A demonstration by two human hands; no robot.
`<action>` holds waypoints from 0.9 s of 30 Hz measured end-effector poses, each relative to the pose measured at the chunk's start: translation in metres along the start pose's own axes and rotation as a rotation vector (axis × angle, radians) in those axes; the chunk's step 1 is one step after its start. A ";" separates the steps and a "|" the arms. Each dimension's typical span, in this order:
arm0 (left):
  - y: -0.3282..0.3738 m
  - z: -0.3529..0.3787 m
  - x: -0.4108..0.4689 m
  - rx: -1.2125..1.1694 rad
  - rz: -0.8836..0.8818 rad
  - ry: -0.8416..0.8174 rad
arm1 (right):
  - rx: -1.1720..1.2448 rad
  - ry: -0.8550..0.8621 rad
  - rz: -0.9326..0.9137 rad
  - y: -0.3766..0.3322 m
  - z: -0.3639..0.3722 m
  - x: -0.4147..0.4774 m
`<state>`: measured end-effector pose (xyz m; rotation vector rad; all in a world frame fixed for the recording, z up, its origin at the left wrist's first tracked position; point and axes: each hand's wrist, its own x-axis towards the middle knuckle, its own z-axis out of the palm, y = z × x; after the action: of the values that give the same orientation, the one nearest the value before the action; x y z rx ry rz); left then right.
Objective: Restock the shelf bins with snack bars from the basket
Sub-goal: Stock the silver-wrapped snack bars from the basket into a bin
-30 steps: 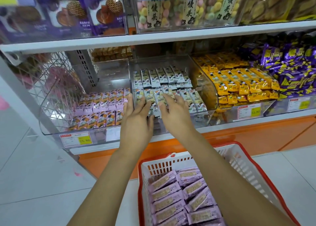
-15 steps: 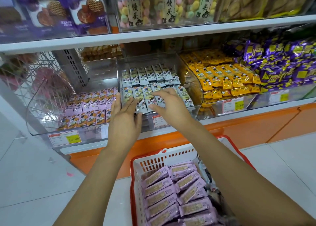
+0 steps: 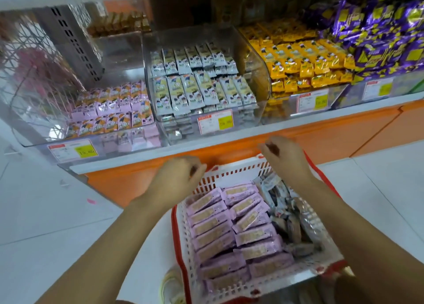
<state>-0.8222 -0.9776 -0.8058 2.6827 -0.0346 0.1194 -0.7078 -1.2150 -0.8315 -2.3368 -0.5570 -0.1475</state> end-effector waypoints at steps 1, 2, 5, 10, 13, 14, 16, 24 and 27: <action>-0.004 0.010 -0.004 0.011 -0.007 -0.090 | -0.084 -0.055 0.056 0.025 0.007 -0.008; -0.010 0.022 -0.009 0.016 -0.031 -0.190 | -0.167 -0.114 0.143 0.049 0.014 -0.017; -0.018 0.046 -0.019 0.115 -0.133 -0.531 | -0.337 -0.325 0.355 0.097 0.028 -0.035; -0.023 0.065 -0.025 0.176 -0.298 -0.750 | -0.334 -0.471 0.428 0.123 0.060 -0.049; -0.028 0.072 -0.024 0.208 -0.311 -0.768 | -0.374 -0.429 0.492 0.125 0.081 -0.046; -0.029 0.074 -0.023 0.208 -0.315 -0.771 | -0.426 -0.457 0.495 0.124 0.086 -0.044; -0.029 0.076 -0.023 0.224 -0.309 -0.765 | -0.568 -0.564 0.485 0.124 0.095 -0.037; -0.030 0.072 -0.019 0.168 -0.320 -0.750 | -0.936 -0.662 0.324 0.132 0.102 -0.024; -0.027 0.065 -0.016 0.126 -0.356 -0.766 | -0.937 -0.606 0.262 0.137 0.098 -0.028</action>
<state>-0.8322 -0.9819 -0.8767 2.6376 0.2165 -1.0355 -0.6788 -1.2479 -0.9966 -3.3676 -0.5124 0.5602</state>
